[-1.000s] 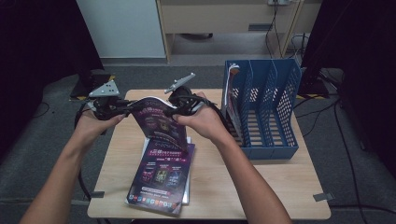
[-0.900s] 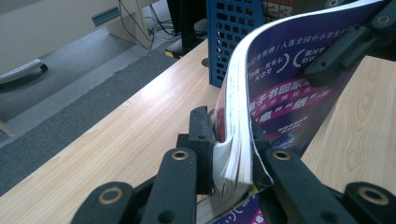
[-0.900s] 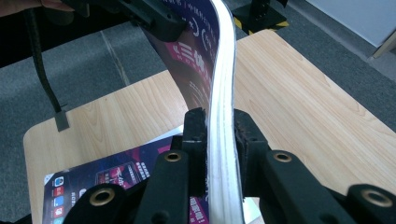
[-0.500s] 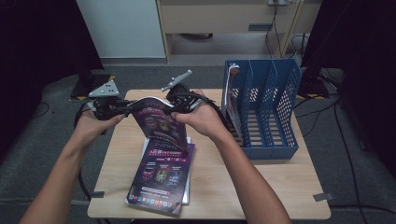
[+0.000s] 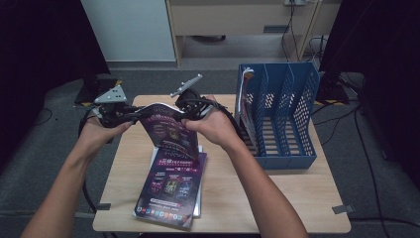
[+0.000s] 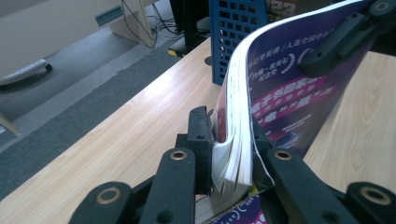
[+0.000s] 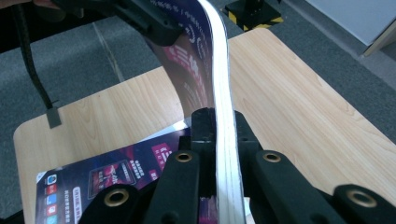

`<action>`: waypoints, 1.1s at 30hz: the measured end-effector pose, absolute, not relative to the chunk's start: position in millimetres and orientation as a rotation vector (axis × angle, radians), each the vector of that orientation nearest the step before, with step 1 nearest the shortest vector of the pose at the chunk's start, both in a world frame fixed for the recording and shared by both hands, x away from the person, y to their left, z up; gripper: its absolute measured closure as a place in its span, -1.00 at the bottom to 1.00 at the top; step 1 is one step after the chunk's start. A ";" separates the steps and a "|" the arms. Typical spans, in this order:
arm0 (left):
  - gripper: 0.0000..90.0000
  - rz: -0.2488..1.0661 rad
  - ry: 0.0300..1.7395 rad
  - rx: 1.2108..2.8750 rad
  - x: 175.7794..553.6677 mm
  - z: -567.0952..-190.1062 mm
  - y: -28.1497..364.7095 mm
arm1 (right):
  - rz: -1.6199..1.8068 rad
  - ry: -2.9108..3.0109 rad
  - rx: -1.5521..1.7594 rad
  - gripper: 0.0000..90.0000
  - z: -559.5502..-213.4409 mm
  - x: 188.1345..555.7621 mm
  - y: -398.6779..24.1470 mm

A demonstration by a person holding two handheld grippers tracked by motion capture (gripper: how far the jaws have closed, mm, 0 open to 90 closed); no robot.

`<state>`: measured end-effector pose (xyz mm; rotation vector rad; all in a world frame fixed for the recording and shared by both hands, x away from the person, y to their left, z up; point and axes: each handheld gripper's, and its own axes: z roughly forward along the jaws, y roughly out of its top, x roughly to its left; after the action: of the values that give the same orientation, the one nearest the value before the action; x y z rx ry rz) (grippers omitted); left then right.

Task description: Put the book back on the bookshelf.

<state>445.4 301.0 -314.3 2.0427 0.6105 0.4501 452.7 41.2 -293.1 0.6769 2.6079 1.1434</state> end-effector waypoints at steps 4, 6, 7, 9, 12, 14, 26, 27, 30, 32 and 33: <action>0.75 0.446 0.612 2.051 445.7 -313.4 300.7 | 1.093 2.630 0.680 0.87 -289.9 453.2 44.3; 0.75 0.446 0.610 2.046 445.8 -314.0 301.2 | 1.086 2.635 0.675 0.87 -289.4 453.4 44.8; 0.75 0.445 0.609 2.043 445.8 -314.3 301.4 | 1.087 2.636 0.675 0.87 -289.5 453.6 44.6; 0.75 0.445 0.609 2.041 445.7 -314.5 301.5 | 1.088 2.634 0.675 0.87 -289.6 453.5 44.4; 0.74 0.442 0.603 2.038 444.9 -314.8 301.9 | 1.081 2.636 0.678 0.87 -289.1 453.6 43.7; 0.74 0.444 0.598 2.043 444.7 -314.3 301.8 | 1.073 2.649 0.677 0.87 -288.2 453.5 43.9; 0.74 0.451 0.604 2.042 445.1 -314.1 300.2 | 1.031 2.667 0.681 0.87 -286.0 453.2 45.9; 0.74 0.451 0.603 2.041 445.1 -314.2 300.4 | 1.033 2.666 0.683 0.87 -286.1 453.3 45.7; 0.74 0.451 0.604 2.039 445.0 -314.4 300.3 | 1.040 2.664 0.690 0.87 -286.4 453.5 45.2; 0.74 0.450 0.606 2.036 444.9 -314.6 300.2 | 1.044 2.664 0.693 0.86 -286.5 453.7 44.9; 0.74 0.450 0.606 2.036 444.9 -314.6 300.2 | 1.044 2.664 0.693 0.86 -286.5 453.7 44.9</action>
<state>444.9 300.2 -314.6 2.0365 0.6061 0.4496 453.7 44.9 -286.5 0.6928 2.6642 1.0435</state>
